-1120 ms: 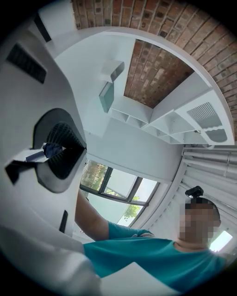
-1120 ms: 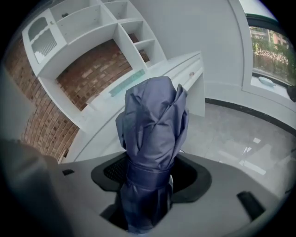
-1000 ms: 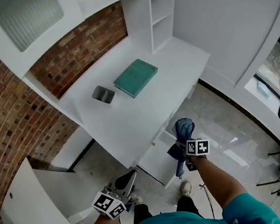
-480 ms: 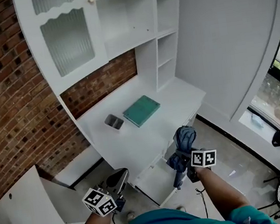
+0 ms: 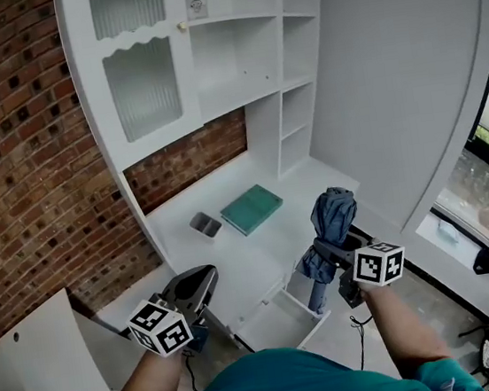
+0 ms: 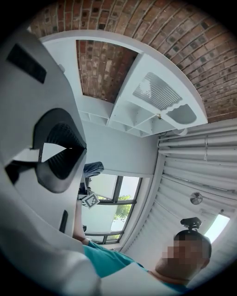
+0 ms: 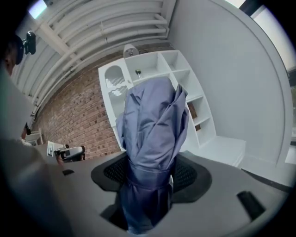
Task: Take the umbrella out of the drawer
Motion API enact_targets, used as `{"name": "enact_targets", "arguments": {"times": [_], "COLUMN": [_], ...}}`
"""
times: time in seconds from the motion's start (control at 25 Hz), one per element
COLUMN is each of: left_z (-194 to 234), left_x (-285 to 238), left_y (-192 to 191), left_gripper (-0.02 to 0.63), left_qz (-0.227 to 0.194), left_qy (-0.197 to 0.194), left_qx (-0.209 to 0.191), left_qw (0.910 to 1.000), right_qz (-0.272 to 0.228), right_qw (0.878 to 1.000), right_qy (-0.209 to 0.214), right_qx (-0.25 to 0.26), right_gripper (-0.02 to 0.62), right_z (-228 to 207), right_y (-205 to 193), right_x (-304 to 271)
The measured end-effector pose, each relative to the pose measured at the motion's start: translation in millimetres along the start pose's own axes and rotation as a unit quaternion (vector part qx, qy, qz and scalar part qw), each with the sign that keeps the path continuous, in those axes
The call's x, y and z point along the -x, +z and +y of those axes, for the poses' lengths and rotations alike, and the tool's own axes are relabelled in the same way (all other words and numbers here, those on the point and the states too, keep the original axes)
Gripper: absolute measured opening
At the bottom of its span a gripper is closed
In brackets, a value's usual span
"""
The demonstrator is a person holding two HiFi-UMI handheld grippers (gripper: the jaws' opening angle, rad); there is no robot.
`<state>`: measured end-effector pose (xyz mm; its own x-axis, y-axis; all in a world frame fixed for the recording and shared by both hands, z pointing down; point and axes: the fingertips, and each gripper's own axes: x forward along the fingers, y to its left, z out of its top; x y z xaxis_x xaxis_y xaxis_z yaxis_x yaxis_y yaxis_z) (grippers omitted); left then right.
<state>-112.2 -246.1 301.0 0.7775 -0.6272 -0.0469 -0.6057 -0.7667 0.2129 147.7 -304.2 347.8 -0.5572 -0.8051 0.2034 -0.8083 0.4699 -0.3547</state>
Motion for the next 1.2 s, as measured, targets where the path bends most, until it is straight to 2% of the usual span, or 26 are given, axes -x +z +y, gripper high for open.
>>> {"name": "enact_targets", "arguments": {"times": [0.32, 0.52, 1.2], "left_z": [-5.9, -4.3, -5.6], "left_x": [-5.3, -7.5, -7.0], "left_y": [51.5, 67.7, 72.6], "left_gripper": [0.015, 0.015, 0.015], "left_qz": [-0.013, -0.008, -0.007], "left_qy": [-0.004, 0.000, -0.002], "left_qx": [-0.017, -0.027, -0.017], "left_qw": [0.9998, 0.9996, 0.9998], "right_qz": [-0.063, -0.089, -0.110], "right_qw": [0.995, 0.989, 0.984], "right_qy": [0.048, 0.051, 0.069], "right_qx": [0.058, 0.103, 0.122], "right_gripper": [0.281, 0.281, 0.281], "right_z": [47.5, 60.5, 70.6], "right_y": [78.7, 110.3, 123.0], "right_x": [27.1, 38.8, 47.1]}}
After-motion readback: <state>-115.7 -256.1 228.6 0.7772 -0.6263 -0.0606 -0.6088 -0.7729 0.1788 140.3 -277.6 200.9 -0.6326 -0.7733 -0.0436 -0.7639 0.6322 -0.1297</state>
